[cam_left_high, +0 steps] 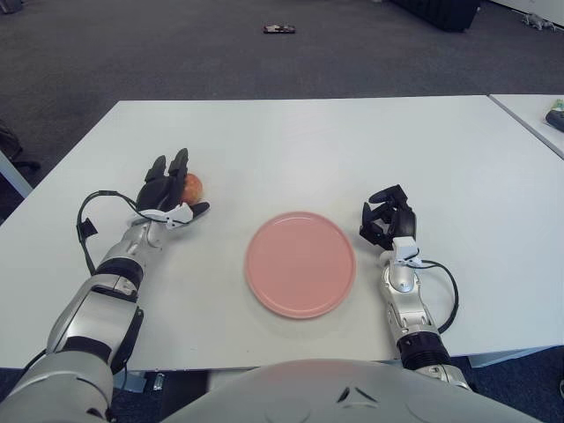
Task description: Put the apple into the plate.
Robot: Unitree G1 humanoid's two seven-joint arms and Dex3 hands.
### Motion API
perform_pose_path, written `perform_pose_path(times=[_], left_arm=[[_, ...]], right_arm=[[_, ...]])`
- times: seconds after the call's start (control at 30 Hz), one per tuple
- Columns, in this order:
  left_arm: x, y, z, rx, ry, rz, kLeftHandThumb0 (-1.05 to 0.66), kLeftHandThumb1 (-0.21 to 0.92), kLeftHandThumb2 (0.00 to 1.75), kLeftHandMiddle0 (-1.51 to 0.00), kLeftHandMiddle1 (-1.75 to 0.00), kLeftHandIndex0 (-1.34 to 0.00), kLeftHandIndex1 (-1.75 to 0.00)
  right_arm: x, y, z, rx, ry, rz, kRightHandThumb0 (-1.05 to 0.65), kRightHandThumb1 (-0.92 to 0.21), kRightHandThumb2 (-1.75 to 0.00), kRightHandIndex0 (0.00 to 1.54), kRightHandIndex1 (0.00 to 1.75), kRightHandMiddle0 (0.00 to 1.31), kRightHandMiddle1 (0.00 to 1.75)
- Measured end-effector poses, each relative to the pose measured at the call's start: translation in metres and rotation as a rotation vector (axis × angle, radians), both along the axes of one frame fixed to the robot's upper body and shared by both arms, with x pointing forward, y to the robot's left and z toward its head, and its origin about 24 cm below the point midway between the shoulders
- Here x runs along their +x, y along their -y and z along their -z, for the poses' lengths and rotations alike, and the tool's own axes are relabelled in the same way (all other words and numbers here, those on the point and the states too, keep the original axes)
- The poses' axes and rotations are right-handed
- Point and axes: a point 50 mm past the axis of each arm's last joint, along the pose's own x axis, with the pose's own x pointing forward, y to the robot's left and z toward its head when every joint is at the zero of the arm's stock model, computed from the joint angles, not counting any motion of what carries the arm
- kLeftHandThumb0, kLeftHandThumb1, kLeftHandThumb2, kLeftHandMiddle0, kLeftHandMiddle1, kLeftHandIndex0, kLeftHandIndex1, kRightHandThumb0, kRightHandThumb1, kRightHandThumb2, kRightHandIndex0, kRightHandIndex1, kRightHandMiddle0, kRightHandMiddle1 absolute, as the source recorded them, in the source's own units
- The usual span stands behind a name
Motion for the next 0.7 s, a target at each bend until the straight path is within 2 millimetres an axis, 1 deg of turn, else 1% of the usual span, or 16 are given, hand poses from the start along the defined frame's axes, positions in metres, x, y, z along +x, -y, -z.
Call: perform_pose_path(times=[0.03, 0.07, 0.13, 0.17, 0.2, 0.23, 0.27, 0.3, 0.33, 0.4, 0.43, 0.53, 0.57, 0.6, 0.63, 0.7], left_arm=[[0.0005, 0.0004, -0.0006, -0.008, -0.002, 0.001, -0.98, 0.46, 0.87, 0.00, -0.27, 0.00, -0.40], [0.0009, 0.0008, -0.0010, -0.013, -0.006, 0.002, -0.97, 0.45, 0.87, 0.00, -0.36, 0.00, -0.50], [0.0014, 0.0015, -0.0018, -0.019, -0.010, 0.002, -0.96, 0.44, 0.87, 0.00, -0.44, 0.00, -0.59], [0.0016, 0.0017, -0.0020, -0.022, -0.011, 0.002, -0.93, 0.42, 0.90, 0.00, -0.72, 0.00, -0.83], [0.0017, 0.0018, -0.0020, -0.024, -0.013, 0.000, -0.92, 0.39, 0.93, 0.00, -0.91, 0.00, -0.99], [0.0017, 0.0018, -0.0018, -0.025, -0.014, -0.003, -0.91, 0.38, 0.95, -0.01, -1.04, 0.00, -1.13], [0.0018, 0.0020, -0.0012, -0.024, -0.018, -0.005, -0.89, 0.34, 1.01, -0.02, -1.24, 0.00, -1.35], [0.0020, 0.0019, -0.0008, -0.022, -0.021, -0.007, -0.84, 0.31, 1.06, -0.08, -1.39, -0.04, -1.49], [0.0023, 0.0018, -0.0007, -0.019, -0.022, -0.009, -0.83, 0.29, 1.08, -0.10, -1.45, -0.06, -1.54], [0.0028, 0.0016, -0.0003, -0.013, -0.023, -0.010, -0.77, 0.25, 1.14, -0.18, -1.60, -0.14, -1.66], [0.0030, 0.0016, -0.0002, -0.011, -0.024, -0.010, -0.77, 0.24, 1.15, -0.19, -1.62, -0.15, -1.68], [0.0035, 0.0019, -0.0004, -0.007, -0.020, -0.009, -0.71, 0.20, 1.19, -0.28, -1.71, -0.28, -1.72], [0.0034, 0.0020, -0.0004, -0.007, -0.019, -0.008, -0.69, 0.19, 1.20, -0.37, -1.72, -0.36, -1.73], [0.0033, 0.0022, -0.0004, -0.008, -0.017, -0.005, -0.67, 0.18, 1.21, -0.43, -1.73, -0.41, -1.74], [0.0031, 0.0023, -0.0004, -0.011, -0.014, -0.003, -0.64, 0.18, 1.26, -0.48, -1.73, -0.47, -1.74], [0.0027, 0.0022, -0.0004, -0.014, -0.008, 0.001, -0.58, 0.18, 1.38, -0.66, -1.74, -0.61, -1.74]], right_arm=[[-0.0003, 0.0002, 0.0001, 0.000, -0.001, 0.001, -0.41, -0.56, -1.02, 0.65, 1.64, 0.42, 1.75], [-0.0005, 0.0003, 0.0001, 0.000, -0.002, 0.002, -0.41, -0.56, -1.02, 0.65, 1.64, 0.42, 1.75], [-0.0010, 0.0005, 0.0002, 0.000, -0.003, 0.003, -0.41, -0.56, -1.02, 0.65, 1.65, 0.42, 1.75], [-0.0012, 0.0006, 0.0002, 0.000, -0.003, 0.003, -0.41, -0.56, -1.02, 0.65, 1.65, 0.42, 1.75], [-0.0015, 0.0007, 0.0004, 0.000, -0.004, 0.003, -0.41, -0.56, -1.02, 0.65, 1.66, 0.42, 1.75], [-0.0016, 0.0007, 0.0006, 0.000, -0.004, 0.003, -0.41, -0.56, -1.02, 0.64, 1.66, 0.42, 1.75], [-0.0018, 0.0008, 0.0007, 0.000, -0.005, 0.003, -0.41, -0.56, -1.02, 0.64, 1.66, 0.42, 1.75], [-0.0019, 0.0008, 0.0008, 0.000, -0.006, 0.003, -0.41, -0.56, -1.02, 0.64, 1.66, 0.42, 1.75], [-0.0019, 0.0008, 0.0008, 0.000, -0.006, 0.003, -0.41, -0.56, -1.02, 0.64, 1.66, 0.42, 1.75], [-0.0018, 0.0007, 0.0008, -0.001, -0.006, 0.000, -0.41, -0.56, -1.02, 0.64, 1.66, 0.42, 1.75], [-0.0018, 0.0007, 0.0008, -0.001, -0.006, -0.001, -0.41, -0.56, -1.02, 0.63, 1.66, 0.42, 1.75], [-0.0018, 0.0007, 0.0009, -0.001, -0.006, -0.002, -0.41, -0.56, -1.02, 0.63, 1.66, 0.42, 1.75], [-0.0018, 0.0007, 0.0009, -0.001, -0.006, -0.002, -0.41, -0.56, -1.02, 0.63, 1.66, 0.42, 1.75], [-0.0018, 0.0007, 0.0009, -0.001, -0.006, -0.002, -0.41, -0.56, -1.02, 0.63, 1.66, 0.42, 1.75], [-0.0018, 0.0007, 0.0009, 0.000, -0.006, -0.002, -0.41, -0.56, -1.02, 0.63, 1.66, 0.42, 1.75], [-0.0018, 0.0006, 0.0009, 0.000, -0.006, -0.003, -0.41, -0.56, -1.01, 0.63, 1.66, 0.42, 1.75]])
